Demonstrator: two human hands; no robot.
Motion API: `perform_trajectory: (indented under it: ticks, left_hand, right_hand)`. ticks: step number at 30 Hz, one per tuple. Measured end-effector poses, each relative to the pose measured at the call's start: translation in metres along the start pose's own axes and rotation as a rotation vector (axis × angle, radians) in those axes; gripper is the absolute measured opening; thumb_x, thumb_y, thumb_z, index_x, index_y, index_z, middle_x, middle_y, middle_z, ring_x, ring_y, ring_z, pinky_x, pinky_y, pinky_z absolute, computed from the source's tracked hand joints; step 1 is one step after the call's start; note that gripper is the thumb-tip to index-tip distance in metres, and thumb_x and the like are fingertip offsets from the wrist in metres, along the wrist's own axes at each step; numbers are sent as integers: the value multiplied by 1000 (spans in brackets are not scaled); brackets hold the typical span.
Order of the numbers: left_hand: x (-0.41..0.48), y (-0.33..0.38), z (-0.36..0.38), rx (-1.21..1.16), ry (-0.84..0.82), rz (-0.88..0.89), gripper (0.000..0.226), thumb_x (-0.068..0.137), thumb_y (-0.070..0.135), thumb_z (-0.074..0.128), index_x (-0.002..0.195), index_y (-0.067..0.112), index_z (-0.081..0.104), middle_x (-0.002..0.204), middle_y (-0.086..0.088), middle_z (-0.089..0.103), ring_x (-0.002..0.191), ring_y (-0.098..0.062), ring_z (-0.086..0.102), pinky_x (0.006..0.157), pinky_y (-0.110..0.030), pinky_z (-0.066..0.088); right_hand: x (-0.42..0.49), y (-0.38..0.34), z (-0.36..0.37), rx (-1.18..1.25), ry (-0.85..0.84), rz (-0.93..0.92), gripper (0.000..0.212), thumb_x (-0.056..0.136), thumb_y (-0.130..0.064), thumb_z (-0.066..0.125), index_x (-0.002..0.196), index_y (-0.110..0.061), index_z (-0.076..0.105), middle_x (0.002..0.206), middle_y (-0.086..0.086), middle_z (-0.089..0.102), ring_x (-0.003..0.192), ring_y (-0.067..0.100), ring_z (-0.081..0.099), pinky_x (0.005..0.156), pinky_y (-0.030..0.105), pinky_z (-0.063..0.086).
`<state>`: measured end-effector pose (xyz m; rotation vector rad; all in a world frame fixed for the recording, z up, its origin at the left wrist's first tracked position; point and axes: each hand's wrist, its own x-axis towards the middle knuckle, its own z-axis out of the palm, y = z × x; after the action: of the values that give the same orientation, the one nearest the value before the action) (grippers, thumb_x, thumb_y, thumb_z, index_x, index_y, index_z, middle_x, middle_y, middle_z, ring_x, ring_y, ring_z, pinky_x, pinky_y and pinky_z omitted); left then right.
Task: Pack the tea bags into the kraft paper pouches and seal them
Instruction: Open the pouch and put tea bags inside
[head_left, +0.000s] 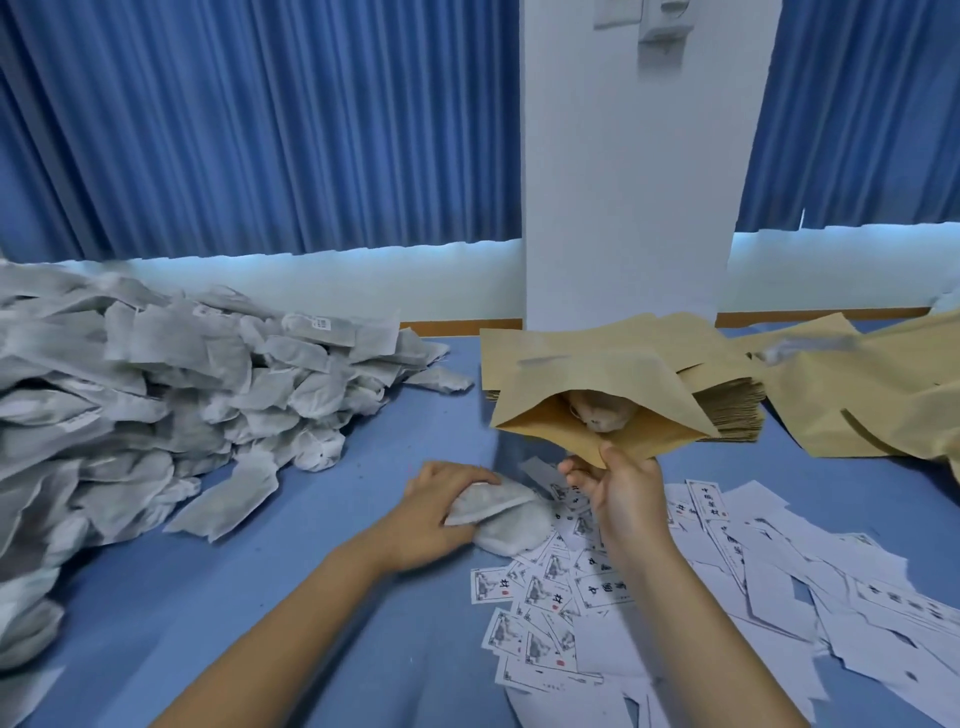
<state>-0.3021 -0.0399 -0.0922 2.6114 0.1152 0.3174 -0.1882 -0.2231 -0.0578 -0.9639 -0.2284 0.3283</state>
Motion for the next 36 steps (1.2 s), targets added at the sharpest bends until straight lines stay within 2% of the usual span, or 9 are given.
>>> perform_trajectory:
  ticks: [9, 14, 17, 20, 22, 25, 28, 31, 36]
  left_hand:
    - [11, 22, 4, 402, 189, -67, 45, 83, 37, 61, 125, 35, 46, 100, 0, 62, 99, -22, 55, 93, -37, 33]
    - [-2, 59, -41, -93, 688, -285, 41, 79, 23, 68, 117, 26, 53, 84, 1, 61, 76, -20, 56, 63, -32, 44]
    - [-15, 92, -70, -535, 125, -361, 35, 69, 30, 67, 103, 31, 64, 83, 5, 65, 67, -10, 62, 52, -27, 52]
    - [-18, 122, -76, -628, -361, -285, 38, 64, 33, 64, 101, 32, 67, 89, 5, 66, 72, -13, 62, 49, -22, 48]
    - [-8, 140, -66, -664, -279, -280, 27, 77, 28, 61, 103, 31, 66, 84, 5, 67, 63, -10, 60, 46, -19, 46]
    - [21, 158, -49, -709, 67, -382, 16, 89, 21, 55, 92, 30, 67, 91, 2, 70, 69, -13, 65, 62, -31, 58]
    - [47, 166, -37, -340, 309, -251, 23, 92, 22, 54, 112, 23, 66, 115, -3, 67, 104, -24, 61, 88, -31, 50]
    - [60, 169, -27, -124, 438, -140, 32, 88, 12, 54, 120, 16, 59, 110, -5, 65, 105, -27, 58, 73, -14, 39]
    - [70, 155, -29, 252, 329, -368, 25, 95, 9, 48, 116, 9, 61, 118, -12, 62, 108, -29, 59, 77, -30, 41]
  right_hand:
    - [-2, 0, -6, -24, -35, -27, 26, 101, -1, 34, 86, -5, 55, 61, 5, 67, 51, 17, 61, 48, 21, 51]
    - [-5, -3, -6, -118, -11, -60, 27, 102, -3, 34, 84, -7, 54, 65, 9, 66, 49, 15, 61, 47, 19, 50]
    - [-6, -3, -2, -187, 22, -70, 27, 100, -1, 35, 81, -7, 53, 63, 7, 66, 46, 13, 61, 44, 19, 49]
    - [-6, 0, -10, -312, 0, -52, 26, 99, 0, 38, 78, -6, 53, 63, 3, 66, 60, 14, 64, 55, 17, 53]
    - [-9, 1, -11, -408, -46, -58, 29, 96, 6, 42, 77, -13, 53, 75, 2, 59, 74, 19, 58, 59, 11, 51]
    - [-13, 2, 1, -332, -39, -122, 26, 96, 5, 40, 87, -11, 57, 74, 3, 61, 58, 12, 61, 46, 16, 49]
    - [-15, 5, 9, -334, -72, -175, 29, 100, 2, 30, 93, -12, 55, 71, 1, 65, 48, 9, 60, 45, 24, 48]
    - [-18, 10, 8, -311, -109, -201, 34, 98, 5, 30, 78, -13, 51, 53, -11, 58, 43, 3, 52, 45, 19, 44]
    - [-37, 27, 16, -436, -235, -202, 34, 103, -7, 32, 75, -9, 51, 51, -6, 61, 47, 3, 54, 51, 16, 46]
